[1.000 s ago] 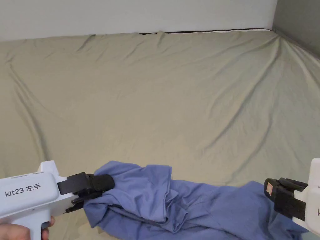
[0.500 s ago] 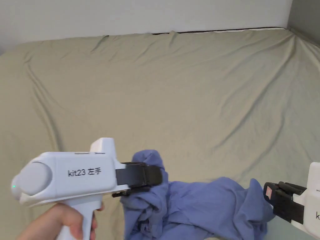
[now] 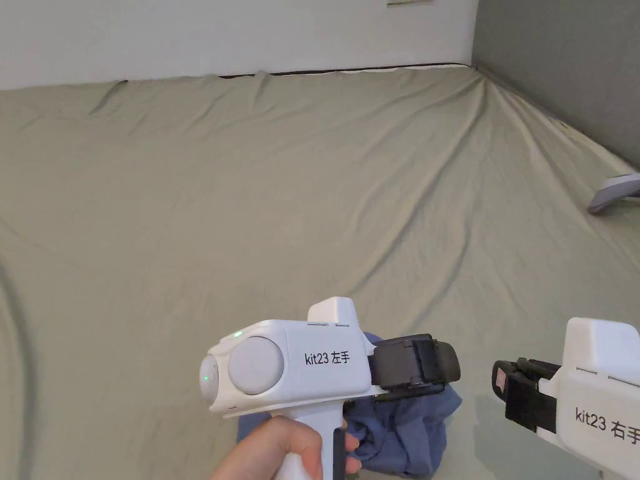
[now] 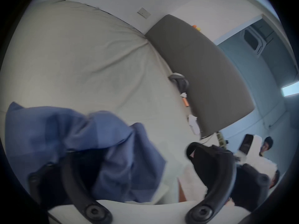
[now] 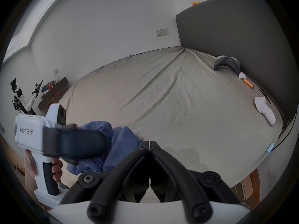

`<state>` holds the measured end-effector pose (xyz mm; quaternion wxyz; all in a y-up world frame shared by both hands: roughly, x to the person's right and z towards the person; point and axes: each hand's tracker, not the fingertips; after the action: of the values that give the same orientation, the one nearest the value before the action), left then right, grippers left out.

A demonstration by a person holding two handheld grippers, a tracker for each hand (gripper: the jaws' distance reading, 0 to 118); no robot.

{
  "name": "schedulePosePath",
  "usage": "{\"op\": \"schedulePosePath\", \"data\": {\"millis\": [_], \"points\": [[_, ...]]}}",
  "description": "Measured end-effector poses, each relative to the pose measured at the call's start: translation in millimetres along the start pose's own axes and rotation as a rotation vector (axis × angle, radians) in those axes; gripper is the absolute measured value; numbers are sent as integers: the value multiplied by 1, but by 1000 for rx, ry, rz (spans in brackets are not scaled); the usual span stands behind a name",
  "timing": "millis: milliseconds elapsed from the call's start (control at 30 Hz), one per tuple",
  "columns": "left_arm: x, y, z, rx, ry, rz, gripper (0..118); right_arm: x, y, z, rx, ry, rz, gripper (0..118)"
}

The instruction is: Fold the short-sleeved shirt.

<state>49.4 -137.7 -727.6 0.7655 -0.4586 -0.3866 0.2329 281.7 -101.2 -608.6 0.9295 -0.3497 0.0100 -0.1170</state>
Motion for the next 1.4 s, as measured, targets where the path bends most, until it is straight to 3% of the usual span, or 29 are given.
{"op": "schedulePosePath", "data": {"millis": [67,133,267,300,333,433,500,633,767,933,1133,1200,1267,1300,1333,1367,1400], "points": [[5,7,17,9,23,-11,113,-1,0,1,3,12,-1,0],[7,10,46,114,42,-29,100,-3,1,4,9,16,3,0],[21,9,95,276,185,-212,40,-8,3,4,16,18,17,0],[28,8,99,271,252,-281,17,-9,4,4,20,22,19,0],[31,6,100,264,331,-334,7,-11,4,4,23,27,17,0],[34,0,93,249,428,-422,2,-15,4,4,25,42,18,0],[32,-4,82,217,427,-414,2,-17,3,5,26,45,27,0],[26,-17,25,90,557,-507,2,-16,1,5,17,53,32,0],[21,-36,-31,-8,528,-499,2,-10,-2,8,6,39,40,0],[29,-55,-67,30,621,-686,0,-4,-1,9,6,18,32,0],[21,-25,-16,9,447,-427,0,-7,-2,7,2,21,36,0],[17,-21,22,122,356,-312,0,-11,0,8,11,28,44,0],[15,-22,58,259,363,-281,0,-17,3,7,33,36,49,0],[13,-23,78,319,373,-280,3,-21,5,7,45,48,53,0],[12,-26,93,363,389,-265,18,-25,7,6,57,61,55,0],[11,-29,108,395,397,-232,44,-29,8,5,63,72,55,0],[9,-31,123,418,407,-190,88,-33,10,3,65,87,60,0]]}}
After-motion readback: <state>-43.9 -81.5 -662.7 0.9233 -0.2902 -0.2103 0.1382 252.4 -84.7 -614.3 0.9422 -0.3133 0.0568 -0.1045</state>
